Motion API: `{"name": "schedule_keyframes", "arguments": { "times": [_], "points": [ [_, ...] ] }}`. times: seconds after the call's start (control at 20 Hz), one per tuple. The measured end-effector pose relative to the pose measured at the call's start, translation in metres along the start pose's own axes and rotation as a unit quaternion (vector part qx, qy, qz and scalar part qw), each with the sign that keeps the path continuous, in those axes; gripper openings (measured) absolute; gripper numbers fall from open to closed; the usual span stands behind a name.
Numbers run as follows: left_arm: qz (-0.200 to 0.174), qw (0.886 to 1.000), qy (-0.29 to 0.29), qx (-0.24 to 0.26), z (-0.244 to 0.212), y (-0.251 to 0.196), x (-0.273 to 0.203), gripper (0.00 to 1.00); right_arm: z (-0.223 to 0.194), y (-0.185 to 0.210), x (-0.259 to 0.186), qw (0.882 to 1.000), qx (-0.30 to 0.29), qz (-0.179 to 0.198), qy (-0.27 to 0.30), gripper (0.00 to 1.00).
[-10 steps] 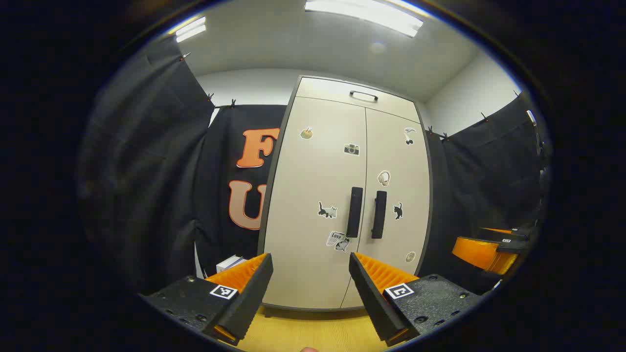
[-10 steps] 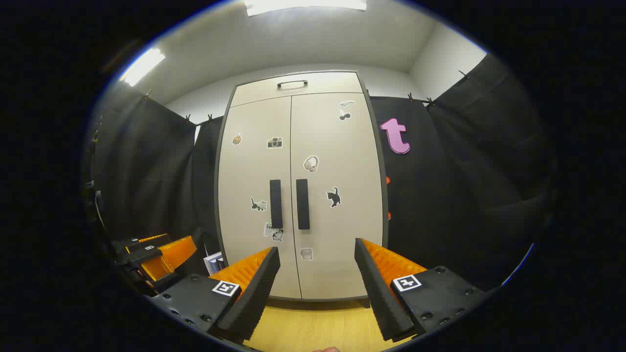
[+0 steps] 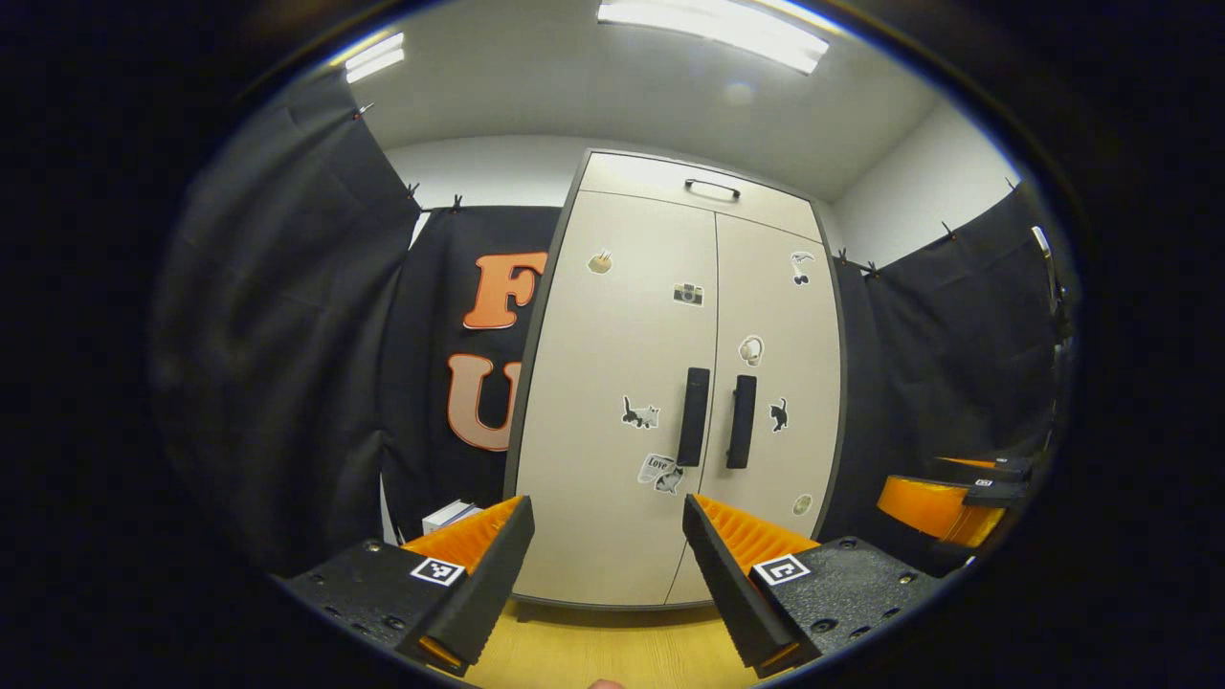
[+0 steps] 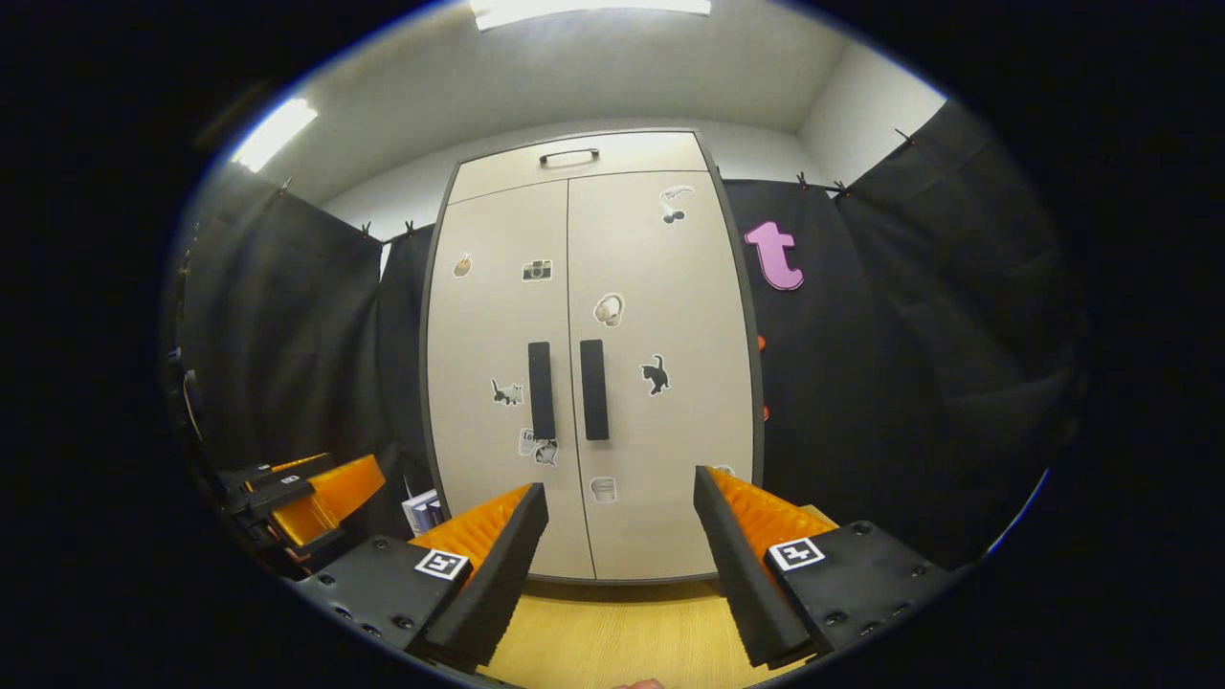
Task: Open the right door of the double-door shoe cabinet with the right hand, and open the left door with the left hand.
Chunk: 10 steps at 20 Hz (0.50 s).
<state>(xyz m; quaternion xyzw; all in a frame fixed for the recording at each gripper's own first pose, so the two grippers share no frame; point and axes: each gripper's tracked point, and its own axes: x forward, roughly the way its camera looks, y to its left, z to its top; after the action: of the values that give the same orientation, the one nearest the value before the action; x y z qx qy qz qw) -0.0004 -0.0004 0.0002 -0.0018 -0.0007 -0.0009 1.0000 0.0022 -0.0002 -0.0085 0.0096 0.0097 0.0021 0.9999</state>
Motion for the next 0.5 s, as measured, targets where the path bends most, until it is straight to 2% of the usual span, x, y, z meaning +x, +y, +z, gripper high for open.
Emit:
{"name": "schedule_keyframes", "arguments": {
  "times": [0.05,0.2,0.4,0.45,0.5],
  "points": [
    [0.000,1.000,0.000,0.001,-0.001,0.000,0.000,0.94,-0.001,-0.001,0.000,1.000,0.000,-0.001,0.000,0.98],
    [0.002,1.000,0.001,0.002,-0.002,0.001,0.001,0.94,-0.002,-0.002,0.001,1.000,0.003,-0.002,0.001,0.98],
    [-0.002,1.000,0.002,-0.009,-0.003,0.000,0.002,0.94,-0.004,0.006,0.005,1.000,0.011,0.015,0.004,0.98],
    [-0.003,1.000,0.003,-0.009,-0.004,0.000,0.002,0.97,-0.003,0.008,0.006,1.000,0.007,0.016,0.004,0.98],
    [-0.004,1.000,0.004,-0.008,-0.005,0.000,0.002,0.94,0.000,0.009,0.009,1.000,0.002,0.015,0.000,0.98]
  ]
}}
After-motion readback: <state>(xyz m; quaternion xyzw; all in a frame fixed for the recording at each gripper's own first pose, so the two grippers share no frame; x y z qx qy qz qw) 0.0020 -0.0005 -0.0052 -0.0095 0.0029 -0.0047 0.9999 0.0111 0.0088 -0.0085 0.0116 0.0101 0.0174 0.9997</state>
